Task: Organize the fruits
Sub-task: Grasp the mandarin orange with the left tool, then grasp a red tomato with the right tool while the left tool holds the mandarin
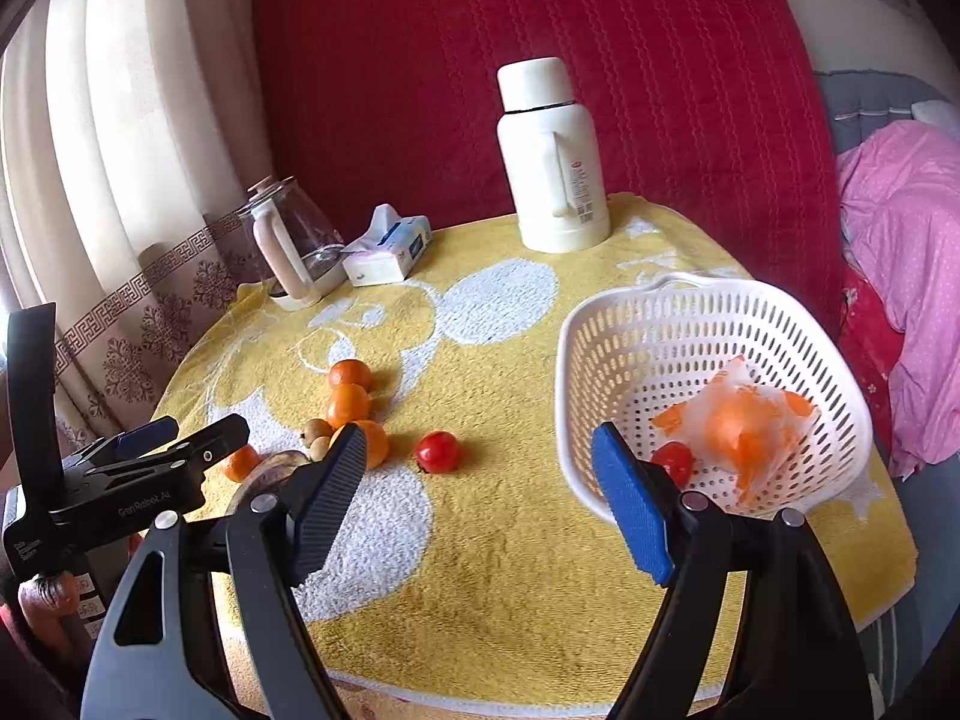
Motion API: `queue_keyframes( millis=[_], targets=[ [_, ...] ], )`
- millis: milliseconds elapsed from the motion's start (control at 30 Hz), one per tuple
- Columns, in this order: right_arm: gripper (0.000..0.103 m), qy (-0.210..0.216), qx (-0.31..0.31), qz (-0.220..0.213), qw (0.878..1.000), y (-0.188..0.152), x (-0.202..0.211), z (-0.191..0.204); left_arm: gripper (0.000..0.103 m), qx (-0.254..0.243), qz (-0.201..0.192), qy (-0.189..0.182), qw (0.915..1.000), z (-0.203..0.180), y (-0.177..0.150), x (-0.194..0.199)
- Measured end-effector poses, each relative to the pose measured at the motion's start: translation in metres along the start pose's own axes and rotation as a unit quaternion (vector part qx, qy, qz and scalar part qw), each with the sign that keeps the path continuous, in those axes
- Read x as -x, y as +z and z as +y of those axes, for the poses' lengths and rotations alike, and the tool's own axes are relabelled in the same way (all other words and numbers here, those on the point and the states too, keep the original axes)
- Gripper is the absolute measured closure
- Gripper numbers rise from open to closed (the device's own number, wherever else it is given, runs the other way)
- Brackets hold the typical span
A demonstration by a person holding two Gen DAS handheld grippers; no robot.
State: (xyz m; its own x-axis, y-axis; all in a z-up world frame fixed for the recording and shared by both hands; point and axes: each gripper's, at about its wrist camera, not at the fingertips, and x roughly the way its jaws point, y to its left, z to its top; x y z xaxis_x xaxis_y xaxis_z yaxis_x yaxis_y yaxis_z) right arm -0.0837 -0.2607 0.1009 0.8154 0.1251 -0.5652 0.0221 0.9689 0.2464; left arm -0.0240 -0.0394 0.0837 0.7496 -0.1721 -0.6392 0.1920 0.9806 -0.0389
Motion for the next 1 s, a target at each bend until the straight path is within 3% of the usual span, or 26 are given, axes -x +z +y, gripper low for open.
queue_keyframes(
  millis=[300, 500, 633, 867, 1000],
  targets=[
    [0.024, 0.016, 0.015, 0.032, 0.999, -0.012, -0.019, 0.027, 0.005, 0.051, 0.046, 0.032, 0.9971, 0.055, -0.021, -0.021],
    [0.024, 0.022, 0.027, 0.047, 0.998, -0.016, -0.028, 0.039, 0.022, 0.055, 0.055, 0.015, 0.9968, 0.062, -0.020, -0.034],
    [0.024, 0.022, 0.029, 0.058, 0.998, -0.019, -0.034, 0.042, 0.044, 0.056, 0.073, 0.011, 0.9956, 0.063, -0.018, -0.052],
    [0.024, 0.020, 0.032, 0.073, 0.997, -0.020, -0.044, 0.046, 0.061, 0.052, 0.085, -0.013, 0.9949, 0.061, -0.016, -0.069],
    [0.024, 0.017, 0.034, 0.082, 0.996, -0.020, -0.052, 0.048, 0.062, 0.055, 0.085, -0.024, 0.9945, 0.063, -0.016, -0.075]
  ],
)
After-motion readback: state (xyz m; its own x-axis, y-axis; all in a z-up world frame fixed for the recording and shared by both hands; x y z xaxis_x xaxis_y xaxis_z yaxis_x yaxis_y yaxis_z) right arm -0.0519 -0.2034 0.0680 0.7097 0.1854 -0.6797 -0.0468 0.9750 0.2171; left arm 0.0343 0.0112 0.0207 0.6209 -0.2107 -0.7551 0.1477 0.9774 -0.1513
